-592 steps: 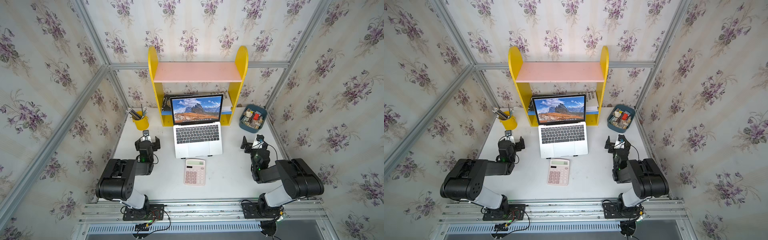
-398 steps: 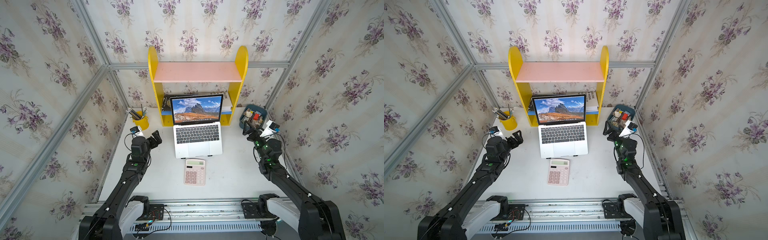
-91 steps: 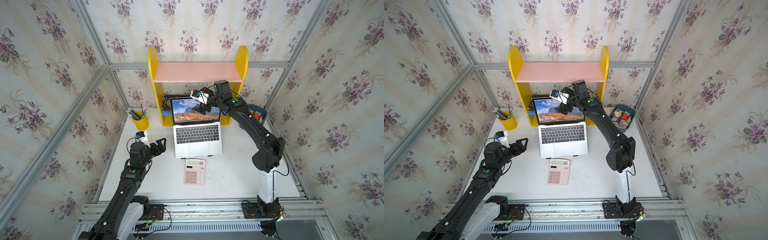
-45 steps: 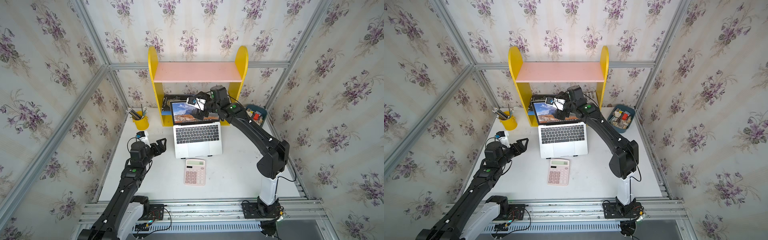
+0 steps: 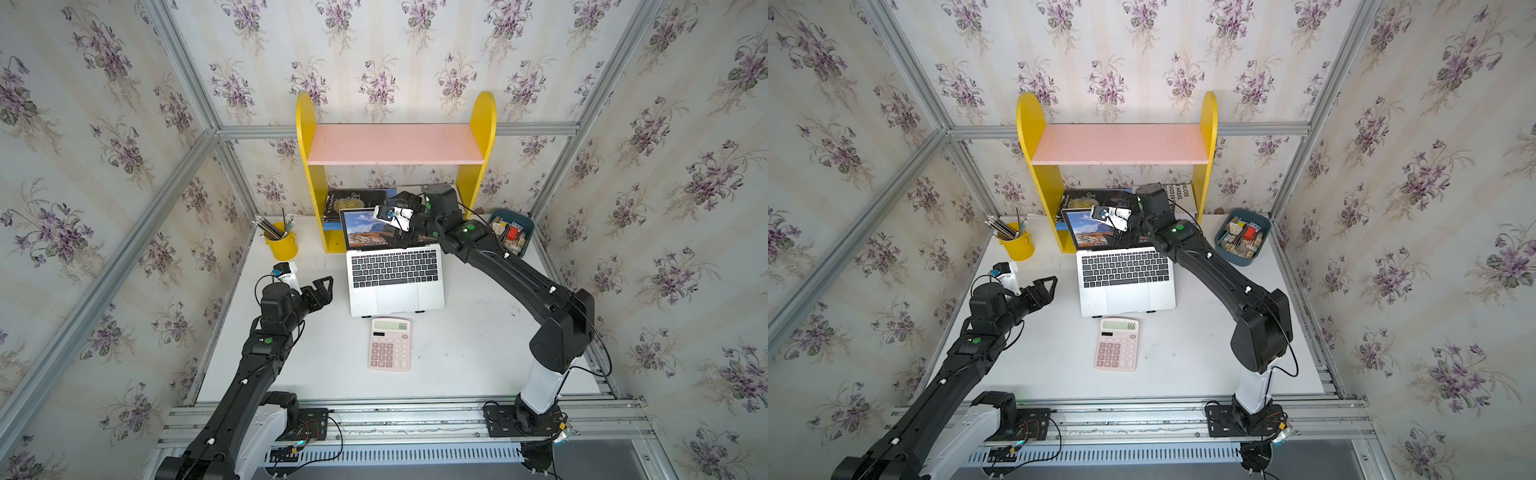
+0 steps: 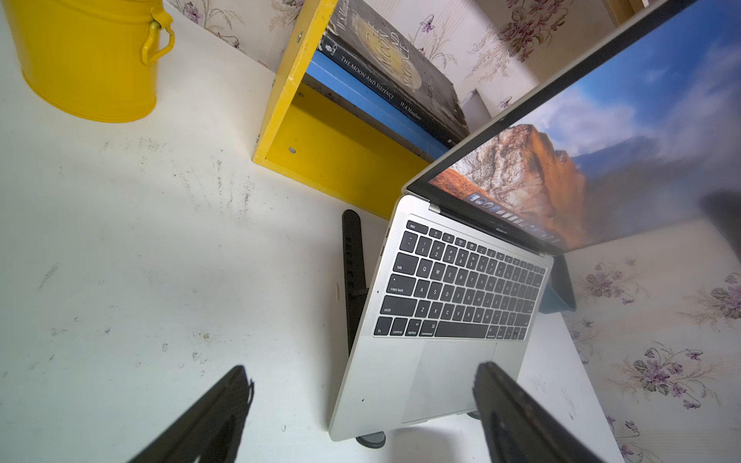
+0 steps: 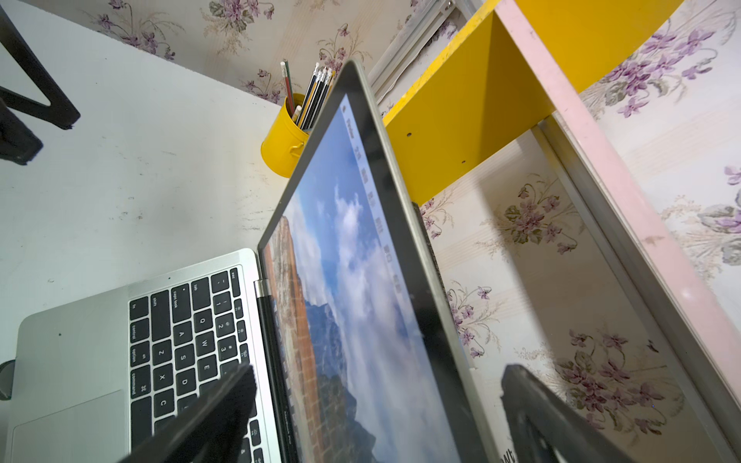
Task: Close the laptop lid and set it aside
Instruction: Close the lid of the laptop.
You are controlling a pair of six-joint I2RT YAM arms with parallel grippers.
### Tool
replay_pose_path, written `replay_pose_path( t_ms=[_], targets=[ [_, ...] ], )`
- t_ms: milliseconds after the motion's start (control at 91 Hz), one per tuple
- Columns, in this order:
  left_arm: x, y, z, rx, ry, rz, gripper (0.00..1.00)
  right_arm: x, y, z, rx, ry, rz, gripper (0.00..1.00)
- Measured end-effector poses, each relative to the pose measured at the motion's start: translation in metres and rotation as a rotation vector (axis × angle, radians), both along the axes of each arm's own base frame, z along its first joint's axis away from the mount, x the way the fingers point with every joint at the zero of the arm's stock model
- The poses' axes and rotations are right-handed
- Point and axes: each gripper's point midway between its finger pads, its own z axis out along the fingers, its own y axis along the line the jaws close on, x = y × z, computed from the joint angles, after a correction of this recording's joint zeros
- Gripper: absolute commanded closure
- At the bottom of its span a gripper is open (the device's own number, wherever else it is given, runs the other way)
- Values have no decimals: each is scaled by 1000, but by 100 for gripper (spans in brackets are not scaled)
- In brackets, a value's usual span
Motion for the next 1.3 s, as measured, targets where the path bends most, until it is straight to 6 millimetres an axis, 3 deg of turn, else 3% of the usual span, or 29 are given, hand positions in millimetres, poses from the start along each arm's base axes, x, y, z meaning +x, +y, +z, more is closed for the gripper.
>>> replay_pose_path(
  t_ms=[461, 1297],
  targets=[
    [-1, -3, 0, -9, 2, -14, 10, -31, -3, -8, 47, -35, 8, 0],
    [0, -4, -3, -19, 17, -21, 10, -58, -7, -20, 95, -37, 3, 0]
  ],
)
